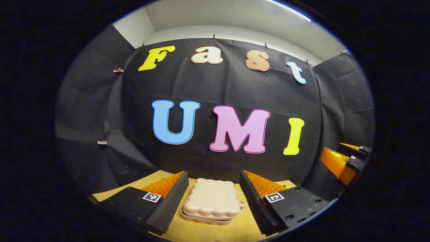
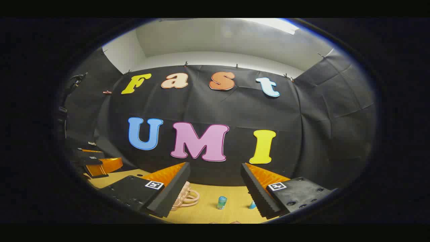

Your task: First open the suitcase, pack the skin care products into it, and then close the suitcase.

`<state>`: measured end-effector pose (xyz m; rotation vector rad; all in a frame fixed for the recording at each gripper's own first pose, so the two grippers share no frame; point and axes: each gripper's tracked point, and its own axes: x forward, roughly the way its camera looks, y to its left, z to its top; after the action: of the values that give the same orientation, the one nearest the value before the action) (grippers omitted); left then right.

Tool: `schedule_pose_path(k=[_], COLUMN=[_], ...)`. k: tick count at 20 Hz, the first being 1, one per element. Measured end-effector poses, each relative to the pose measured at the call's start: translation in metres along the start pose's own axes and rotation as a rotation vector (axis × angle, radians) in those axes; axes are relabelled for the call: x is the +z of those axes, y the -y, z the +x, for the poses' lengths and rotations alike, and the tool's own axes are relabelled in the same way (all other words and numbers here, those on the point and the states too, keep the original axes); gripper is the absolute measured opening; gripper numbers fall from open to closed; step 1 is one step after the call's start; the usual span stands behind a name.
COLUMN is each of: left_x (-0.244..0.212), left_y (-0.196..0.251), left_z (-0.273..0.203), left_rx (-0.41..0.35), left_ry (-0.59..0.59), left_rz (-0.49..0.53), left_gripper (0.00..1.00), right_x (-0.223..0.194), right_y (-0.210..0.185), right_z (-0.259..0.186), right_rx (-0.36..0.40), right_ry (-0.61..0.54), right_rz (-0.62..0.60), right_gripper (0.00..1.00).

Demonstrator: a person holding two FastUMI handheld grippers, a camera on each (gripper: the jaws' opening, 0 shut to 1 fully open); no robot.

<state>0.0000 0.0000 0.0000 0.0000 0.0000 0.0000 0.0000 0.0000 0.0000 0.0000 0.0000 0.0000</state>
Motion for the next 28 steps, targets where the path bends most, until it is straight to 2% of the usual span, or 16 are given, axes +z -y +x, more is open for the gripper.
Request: schedule_pose_path(k=[11,19,28], left_x=[0.002,0.001,-0.034], left_y=[0.007,0.012,0.037], left_z=[0.011,0.014,0.041], left_rx=[-0.032,-0.05,-0.107], left_ry=[0.014,0.017,-0.081], left_rz=[0.015,0.073,0.069], left_gripper=[0.96,0.96,0.96], right_x=[-0.01,-0.014,-0.034], right_y=[0.006,0.004,0.016], right_z=[0.007,0.013,0.016], right_rx=[-0.004,0.004,-0.008], right_ry=[-0.028,-0.03,-0.082], right_rz=[-0.001,-0.002,0.009], right_gripper=[0.95,0.96,0.95])
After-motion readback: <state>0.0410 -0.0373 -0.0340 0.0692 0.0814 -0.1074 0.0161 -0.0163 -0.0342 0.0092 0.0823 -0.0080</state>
